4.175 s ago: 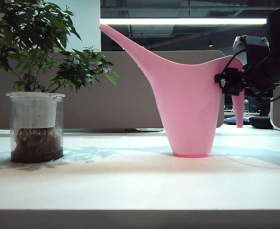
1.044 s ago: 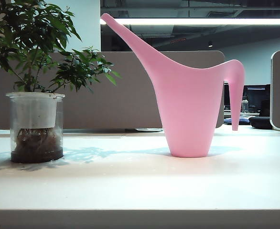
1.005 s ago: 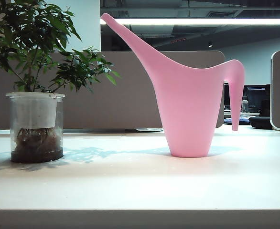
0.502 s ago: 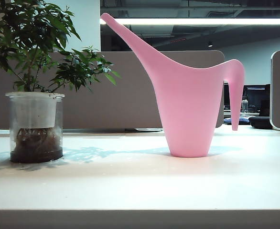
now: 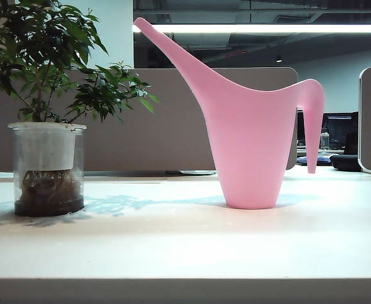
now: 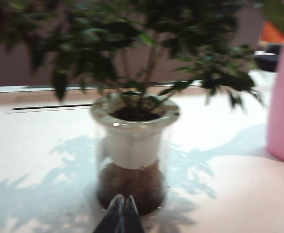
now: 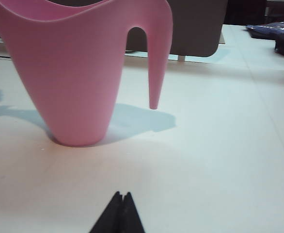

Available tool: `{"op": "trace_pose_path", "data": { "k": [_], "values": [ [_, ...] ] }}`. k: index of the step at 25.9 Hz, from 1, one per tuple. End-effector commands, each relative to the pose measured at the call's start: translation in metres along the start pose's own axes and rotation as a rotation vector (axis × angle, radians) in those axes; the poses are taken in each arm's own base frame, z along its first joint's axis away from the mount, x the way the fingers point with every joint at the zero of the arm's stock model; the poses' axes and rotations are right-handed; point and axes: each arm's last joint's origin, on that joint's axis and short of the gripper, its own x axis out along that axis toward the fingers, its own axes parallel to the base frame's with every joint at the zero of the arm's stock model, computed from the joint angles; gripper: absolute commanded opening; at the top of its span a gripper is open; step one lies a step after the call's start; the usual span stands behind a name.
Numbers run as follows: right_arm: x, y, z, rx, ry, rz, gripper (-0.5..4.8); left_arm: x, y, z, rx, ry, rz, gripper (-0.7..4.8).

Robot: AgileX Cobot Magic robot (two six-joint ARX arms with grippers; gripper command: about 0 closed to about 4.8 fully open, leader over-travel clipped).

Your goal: Pick up the watering can from the table, water the potted plant, and put the can back.

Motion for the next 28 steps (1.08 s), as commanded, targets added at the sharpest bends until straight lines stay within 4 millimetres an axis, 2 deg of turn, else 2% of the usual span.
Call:
{"op": "trace_pose_path", "data": {
  "k": [1, 3, 8, 28],
  "values": [
    [0.0001, -0.0039, 0.003, -0.003, -0.04, -0.132, -0.05, -0.0001, -0.0005, 0.0023, 0.0, -0.013, -0.009, -0.05],
    [-0.0002, -0.0054, 0.0035, 0.0, -0.044, -0.185, -0.05, 0.0005, 0.0002, 0.0013, -0.008, -0.006, 0.067, -0.05],
    [-0.0001, -0.0053, 0.0023, -0.001, -0.031, -0.184, -0.04, 0.0017, -0.0027, 0.0003, -0.013, 0.001, 0.089, -0.05],
    [-0.0001, -0.0052, 0.0015, -0.001, -0.023, -0.18, -0.04, 0.0021, -0.0042, 0.0002, -0.009, 0.003, 0.078, -0.05]
  ]
}}
